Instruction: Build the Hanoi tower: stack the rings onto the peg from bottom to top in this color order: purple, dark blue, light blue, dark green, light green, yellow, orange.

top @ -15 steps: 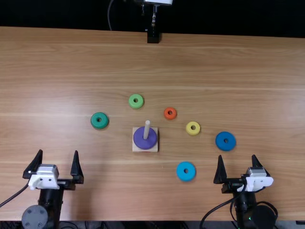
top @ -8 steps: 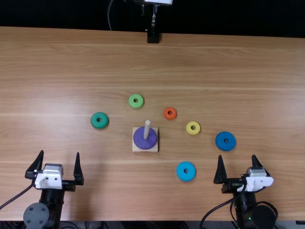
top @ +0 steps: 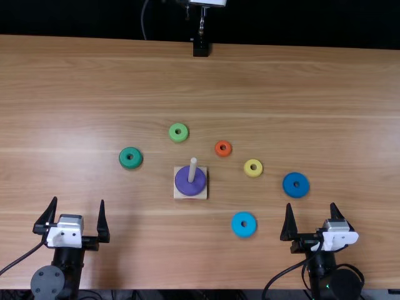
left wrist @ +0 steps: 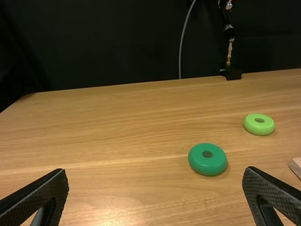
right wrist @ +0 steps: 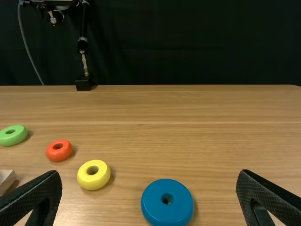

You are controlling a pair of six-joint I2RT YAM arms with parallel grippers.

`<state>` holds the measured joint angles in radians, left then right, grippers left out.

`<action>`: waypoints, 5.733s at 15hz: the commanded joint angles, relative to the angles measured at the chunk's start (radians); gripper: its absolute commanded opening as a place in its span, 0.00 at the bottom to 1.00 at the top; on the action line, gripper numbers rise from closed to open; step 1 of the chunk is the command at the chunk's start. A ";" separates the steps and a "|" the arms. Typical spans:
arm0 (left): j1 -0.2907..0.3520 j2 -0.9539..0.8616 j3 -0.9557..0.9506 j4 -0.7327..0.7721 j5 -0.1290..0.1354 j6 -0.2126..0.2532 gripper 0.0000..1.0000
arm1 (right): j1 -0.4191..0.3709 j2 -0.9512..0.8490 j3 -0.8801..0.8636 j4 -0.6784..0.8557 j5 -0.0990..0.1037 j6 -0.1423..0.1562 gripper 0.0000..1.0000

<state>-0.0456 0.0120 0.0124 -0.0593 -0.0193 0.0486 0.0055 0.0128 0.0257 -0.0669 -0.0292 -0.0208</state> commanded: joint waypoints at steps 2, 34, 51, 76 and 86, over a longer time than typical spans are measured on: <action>0.007 -0.012 -0.012 -0.020 -0.003 0.008 1.00 | -0.009 -0.013 -0.010 0.005 0.009 0.002 1.00; 0.007 -0.012 -0.012 -0.020 -0.001 0.008 1.00 | -0.019 1.099 0.772 -0.208 0.011 0.017 1.00; 0.007 -0.012 -0.012 -0.020 -0.003 0.008 1.00 | -0.062 1.635 0.902 -0.335 0.013 0.006 1.00; 0.007 -0.012 -0.012 -0.020 -0.003 0.008 1.00 | -0.022 1.733 1.297 -0.877 0.013 0.008 0.00; 0.007 -0.012 -0.012 -0.020 -0.003 0.008 1.00 | 0.312 1.733 1.723 -1.085 0.003 0.017 0.00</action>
<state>-0.0456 0.0116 0.0124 -0.0597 -0.0189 0.0490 0.3012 1.7363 1.7031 -1.1625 -0.0151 -0.0128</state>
